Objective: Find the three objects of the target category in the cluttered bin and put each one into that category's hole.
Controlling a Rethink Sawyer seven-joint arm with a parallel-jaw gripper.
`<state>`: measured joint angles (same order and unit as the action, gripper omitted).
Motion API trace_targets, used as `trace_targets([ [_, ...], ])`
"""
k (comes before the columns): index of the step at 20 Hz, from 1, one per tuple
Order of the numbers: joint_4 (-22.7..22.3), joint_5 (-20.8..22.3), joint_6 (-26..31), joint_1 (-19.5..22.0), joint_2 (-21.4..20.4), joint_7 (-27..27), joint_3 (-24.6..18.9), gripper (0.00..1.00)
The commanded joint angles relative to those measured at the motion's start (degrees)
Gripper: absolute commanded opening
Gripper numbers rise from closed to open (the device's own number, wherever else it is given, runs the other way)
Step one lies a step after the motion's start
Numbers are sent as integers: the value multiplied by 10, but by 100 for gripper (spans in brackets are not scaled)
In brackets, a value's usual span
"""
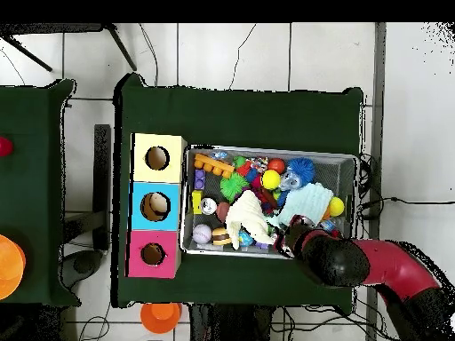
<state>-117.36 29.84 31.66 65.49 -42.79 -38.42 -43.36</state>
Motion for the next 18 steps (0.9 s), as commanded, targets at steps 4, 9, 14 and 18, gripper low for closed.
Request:
trace_targets([
  [4, -157, -120, -86, 8, -45, -137, -142, 0],
  [9, -200, -137, -160, 22, -49, -159, -167, 0],
  [14, -229, -163, -210, 28, -61, -176, -205, 0],
  [18, -237, -182, -228, 24, -71, -179, -222, 0],
])
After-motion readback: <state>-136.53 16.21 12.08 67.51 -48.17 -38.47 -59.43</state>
